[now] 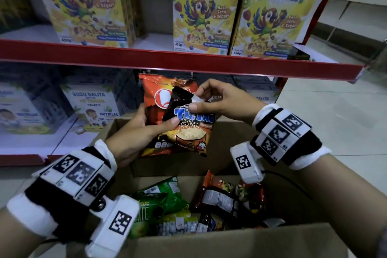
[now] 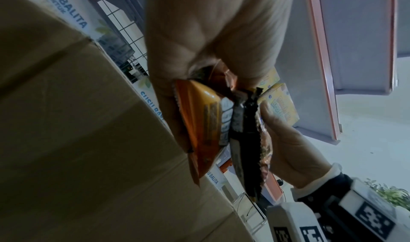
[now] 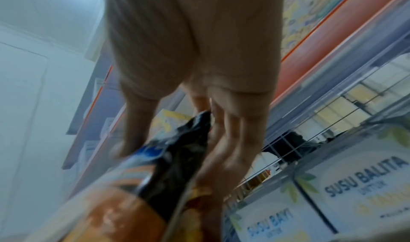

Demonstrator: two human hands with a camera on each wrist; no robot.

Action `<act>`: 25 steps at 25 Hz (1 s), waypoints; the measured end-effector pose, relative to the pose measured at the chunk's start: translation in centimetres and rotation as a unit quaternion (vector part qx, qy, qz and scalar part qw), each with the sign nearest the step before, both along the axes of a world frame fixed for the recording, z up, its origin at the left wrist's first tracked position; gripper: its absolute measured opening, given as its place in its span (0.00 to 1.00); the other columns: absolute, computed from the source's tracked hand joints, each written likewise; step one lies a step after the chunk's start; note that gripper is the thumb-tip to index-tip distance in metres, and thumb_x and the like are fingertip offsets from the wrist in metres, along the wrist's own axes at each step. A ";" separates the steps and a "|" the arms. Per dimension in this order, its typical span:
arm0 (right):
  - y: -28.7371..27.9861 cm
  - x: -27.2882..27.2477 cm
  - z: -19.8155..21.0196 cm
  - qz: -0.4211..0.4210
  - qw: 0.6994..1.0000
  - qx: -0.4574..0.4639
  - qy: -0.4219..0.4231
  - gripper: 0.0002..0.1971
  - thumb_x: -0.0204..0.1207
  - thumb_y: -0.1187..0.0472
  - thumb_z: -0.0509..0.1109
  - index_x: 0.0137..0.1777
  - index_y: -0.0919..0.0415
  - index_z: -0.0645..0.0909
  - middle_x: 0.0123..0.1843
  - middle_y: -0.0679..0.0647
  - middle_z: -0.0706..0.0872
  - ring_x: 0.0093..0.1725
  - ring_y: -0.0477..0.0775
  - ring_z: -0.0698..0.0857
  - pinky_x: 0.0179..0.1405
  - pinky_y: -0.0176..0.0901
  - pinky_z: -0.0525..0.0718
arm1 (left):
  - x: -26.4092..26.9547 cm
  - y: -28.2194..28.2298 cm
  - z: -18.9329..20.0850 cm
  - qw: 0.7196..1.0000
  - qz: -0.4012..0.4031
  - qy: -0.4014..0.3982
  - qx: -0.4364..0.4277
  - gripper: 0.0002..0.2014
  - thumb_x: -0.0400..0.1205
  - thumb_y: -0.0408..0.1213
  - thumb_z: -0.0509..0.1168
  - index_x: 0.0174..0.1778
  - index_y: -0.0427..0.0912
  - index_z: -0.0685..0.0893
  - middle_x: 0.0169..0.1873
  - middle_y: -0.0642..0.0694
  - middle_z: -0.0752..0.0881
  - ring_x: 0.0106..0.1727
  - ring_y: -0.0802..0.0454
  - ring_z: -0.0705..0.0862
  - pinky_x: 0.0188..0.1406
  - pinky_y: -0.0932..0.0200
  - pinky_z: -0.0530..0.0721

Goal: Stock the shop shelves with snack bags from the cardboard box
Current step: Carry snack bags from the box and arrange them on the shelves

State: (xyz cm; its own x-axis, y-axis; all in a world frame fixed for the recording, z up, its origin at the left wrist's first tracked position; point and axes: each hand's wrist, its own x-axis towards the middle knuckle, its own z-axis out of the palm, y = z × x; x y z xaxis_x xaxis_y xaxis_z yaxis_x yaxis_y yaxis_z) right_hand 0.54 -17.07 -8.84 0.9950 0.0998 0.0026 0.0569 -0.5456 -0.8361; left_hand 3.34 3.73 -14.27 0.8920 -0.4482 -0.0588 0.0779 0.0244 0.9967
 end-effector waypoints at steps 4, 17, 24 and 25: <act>0.0 0.0 -1.2 0.054 0.997 0.027 0.055 0.11 0.68 0.60 0.78 0.46 0.54 0.79 0.34 0.43 0.88 0.33 0.48 0.86 0.29 0.36 0.84 | 0.0 0.4 -0.1 1.000 -0.006 0.002 -0.006 0.43 0.64 0.44 0.78 0.74 0.46 0.67 0.59 0.47 0.88 0.57 0.49 0.89 0.54 0.55 0.87; 5.0 -0.3 -16.9 0.280 0.810 -0.357 0.372 0.35 0.80 0.48 0.67 0.82 0.60 0.58 0.82 0.58 0.64 0.78 0.60 0.68 0.68 0.50 0.71 | 3.9 4.8 0.2 0.994 0.094 0.021 0.053 0.34 0.66 0.34 0.75 0.69 0.40 0.73 0.57 0.40 0.88 0.55 0.41 0.88 0.59 0.45 0.84; 7.1 -2.3 -21.4 0.359 0.779 -0.362 0.365 0.30 0.81 0.56 0.68 0.78 0.71 0.65 0.78 0.68 0.69 0.74 0.67 0.71 0.69 0.53 0.72 | 4.0 4.5 -0.4 0.995 0.093 0.019 0.041 0.39 0.63 0.35 0.76 0.72 0.39 0.71 0.58 0.40 0.88 0.56 0.41 0.88 0.60 0.44 0.84; 6.9 -2.5 -21.6 0.350 0.778 -0.374 0.364 0.28 0.79 0.54 0.69 0.73 0.71 0.71 0.73 0.69 0.75 0.70 0.70 0.75 0.66 0.56 0.76 | 3.9 4.4 -0.3 0.995 0.093 0.017 0.040 0.39 0.63 0.36 0.76 0.72 0.39 0.71 0.58 0.41 0.88 0.55 0.42 0.88 0.60 0.45 0.84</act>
State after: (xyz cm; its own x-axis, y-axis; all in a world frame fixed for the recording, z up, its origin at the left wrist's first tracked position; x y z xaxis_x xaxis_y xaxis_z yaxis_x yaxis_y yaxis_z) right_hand -1.96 -10.20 -30.43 0.4077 0.3199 -0.8552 0.2183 -0.9436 -0.2489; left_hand 7.27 8.18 -14.57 0.9560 -0.2683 -0.1189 0.1126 -0.0387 0.9929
